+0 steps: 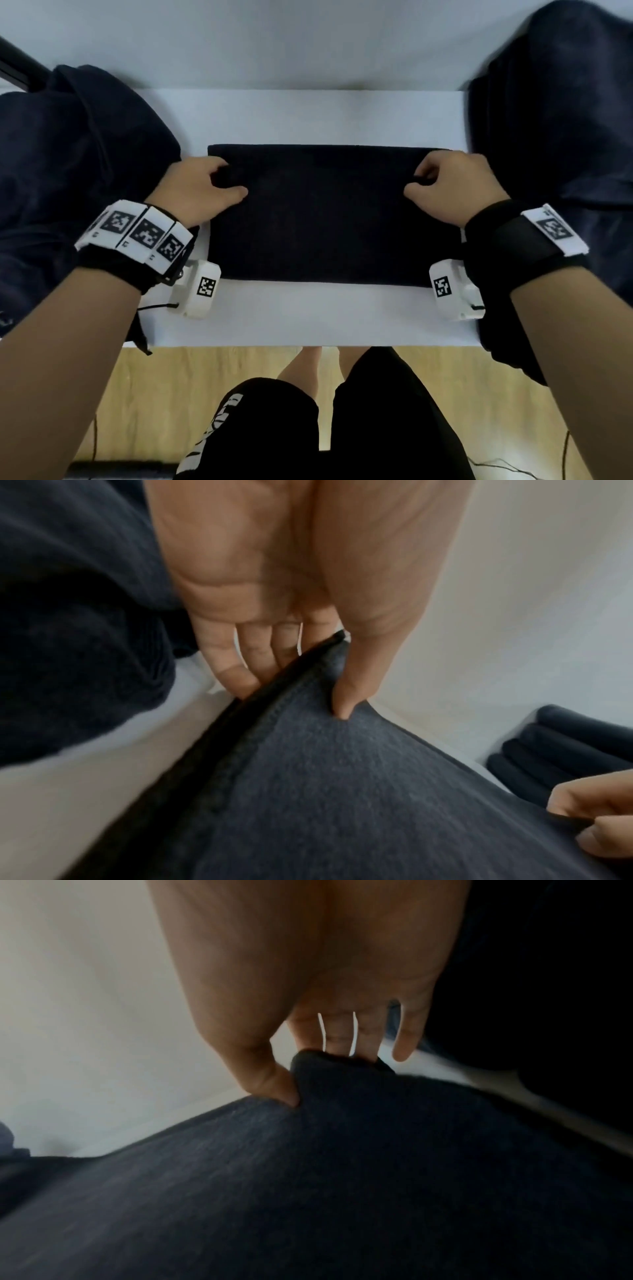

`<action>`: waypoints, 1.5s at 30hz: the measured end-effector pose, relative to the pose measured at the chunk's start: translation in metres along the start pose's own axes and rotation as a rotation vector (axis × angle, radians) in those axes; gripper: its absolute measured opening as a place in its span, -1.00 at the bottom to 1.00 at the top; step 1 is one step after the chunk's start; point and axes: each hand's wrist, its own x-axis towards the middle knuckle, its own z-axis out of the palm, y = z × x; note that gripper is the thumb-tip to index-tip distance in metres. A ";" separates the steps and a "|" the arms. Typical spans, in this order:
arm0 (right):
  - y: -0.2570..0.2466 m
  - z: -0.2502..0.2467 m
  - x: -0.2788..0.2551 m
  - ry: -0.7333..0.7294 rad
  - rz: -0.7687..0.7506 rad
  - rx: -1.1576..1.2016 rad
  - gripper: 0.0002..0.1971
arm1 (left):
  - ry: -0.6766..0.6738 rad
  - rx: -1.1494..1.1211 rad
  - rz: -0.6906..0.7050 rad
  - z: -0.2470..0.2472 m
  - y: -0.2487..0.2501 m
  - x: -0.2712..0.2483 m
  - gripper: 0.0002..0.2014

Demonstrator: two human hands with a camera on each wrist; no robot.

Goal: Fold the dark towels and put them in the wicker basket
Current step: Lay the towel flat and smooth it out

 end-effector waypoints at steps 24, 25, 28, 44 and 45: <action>0.010 0.003 0.026 0.098 0.056 0.408 -0.67 | 0.161 -0.401 -0.174 0.008 -0.008 0.003 -0.81; 0.012 0.002 0.026 0.133 0.059 0.348 -0.64 | 0.170 -0.399 -0.177 0.009 -0.008 0.004 -0.78; 0.012 -0.002 0.026 0.222 0.054 0.384 -0.60 | 0.184 -0.410 -0.187 0.009 -0.009 0.004 -0.70; 0.000 -0.008 0.024 0.494 0.017 0.510 -0.74 | 0.219 -0.341 -0.171 0.011 -0.015 0.008 -0.77; -0.003 -0.011 0.026 0.534 -0.006 0.531 -0.76 | 0.227 -0.353 -0.171 0.012 -0.015 0.007 -0.74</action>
